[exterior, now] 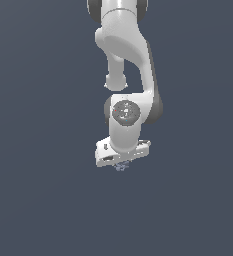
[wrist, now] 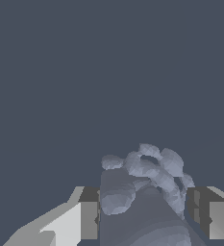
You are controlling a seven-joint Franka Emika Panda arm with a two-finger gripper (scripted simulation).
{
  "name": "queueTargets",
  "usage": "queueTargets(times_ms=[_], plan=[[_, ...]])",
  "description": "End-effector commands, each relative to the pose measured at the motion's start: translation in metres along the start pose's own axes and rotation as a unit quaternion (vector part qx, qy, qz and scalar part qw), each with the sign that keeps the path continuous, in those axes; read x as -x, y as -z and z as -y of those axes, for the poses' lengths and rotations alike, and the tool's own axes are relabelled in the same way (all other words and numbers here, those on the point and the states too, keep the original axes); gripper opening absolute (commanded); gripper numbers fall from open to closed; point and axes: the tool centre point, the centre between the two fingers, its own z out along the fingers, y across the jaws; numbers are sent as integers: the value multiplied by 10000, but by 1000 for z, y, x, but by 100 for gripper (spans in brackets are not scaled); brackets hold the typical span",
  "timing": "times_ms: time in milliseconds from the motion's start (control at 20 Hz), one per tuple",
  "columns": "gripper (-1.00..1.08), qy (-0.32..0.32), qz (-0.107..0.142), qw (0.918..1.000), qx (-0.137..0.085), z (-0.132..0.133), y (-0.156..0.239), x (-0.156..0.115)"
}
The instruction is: Pick up the object and move it to a goal position.
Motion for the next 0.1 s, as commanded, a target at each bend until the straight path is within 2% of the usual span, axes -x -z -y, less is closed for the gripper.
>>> queueTargets(times_ms=[0, 50], plan=[[-100, -2, 1, 10000, 0, 0, 0, -2], [-100, -2, 1, 10000, 0, 0, 1, -2]])
